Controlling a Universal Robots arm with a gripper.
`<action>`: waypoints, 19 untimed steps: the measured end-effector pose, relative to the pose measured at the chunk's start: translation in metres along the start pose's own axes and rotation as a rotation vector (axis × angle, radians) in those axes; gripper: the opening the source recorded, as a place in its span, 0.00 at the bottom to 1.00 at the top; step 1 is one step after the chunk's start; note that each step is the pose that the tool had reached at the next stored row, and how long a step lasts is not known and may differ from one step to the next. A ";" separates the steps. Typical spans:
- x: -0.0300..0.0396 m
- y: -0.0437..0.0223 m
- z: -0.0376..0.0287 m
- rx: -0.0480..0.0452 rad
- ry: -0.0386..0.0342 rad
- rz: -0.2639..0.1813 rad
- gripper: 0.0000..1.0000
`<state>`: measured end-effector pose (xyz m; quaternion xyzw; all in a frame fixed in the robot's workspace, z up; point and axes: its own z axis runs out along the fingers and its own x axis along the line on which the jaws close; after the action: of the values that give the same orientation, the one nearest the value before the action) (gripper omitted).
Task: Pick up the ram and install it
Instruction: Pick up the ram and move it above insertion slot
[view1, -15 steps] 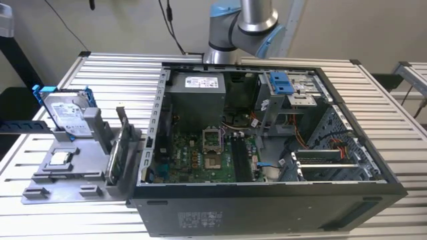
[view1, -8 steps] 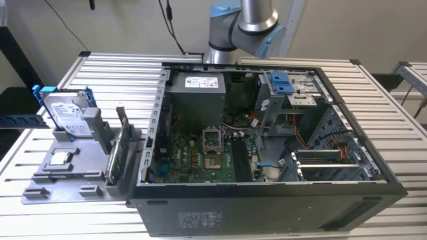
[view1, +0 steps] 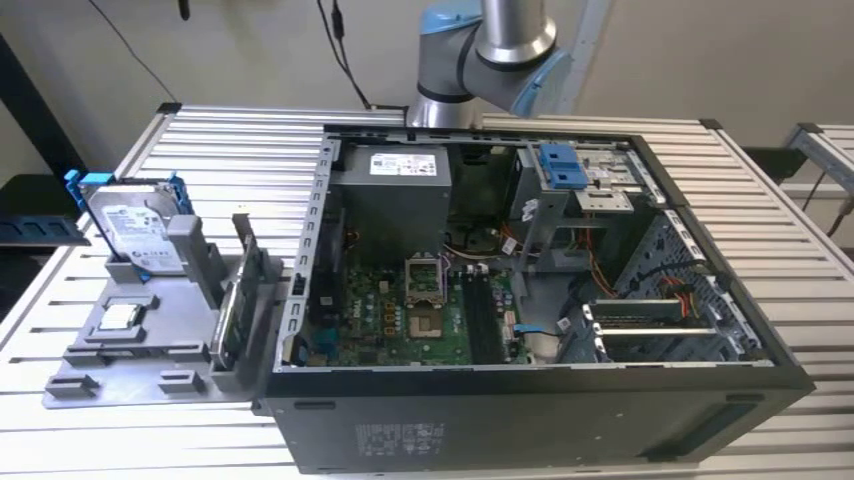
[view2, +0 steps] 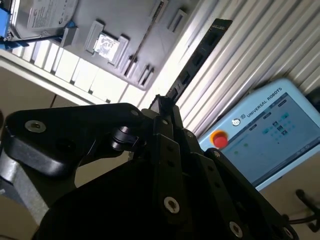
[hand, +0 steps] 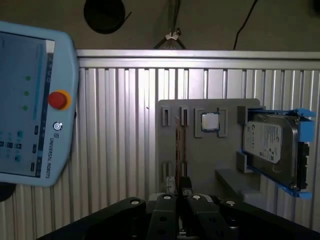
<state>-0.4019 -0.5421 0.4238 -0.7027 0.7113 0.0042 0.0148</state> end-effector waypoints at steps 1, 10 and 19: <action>-0.0001 0.0000 -0.0015 0.0000 0.0000 0.000 0.14; -0.0003 -0.0002 -0.0095 0.0001 -0.0001 0.000 0.14; -0.0003 -0.0044 -0.0095 0.0000 0.0000 0.000 0.14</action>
<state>-0.3977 -0.5421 0.4334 -0.7027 0.7113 0.0042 0.0148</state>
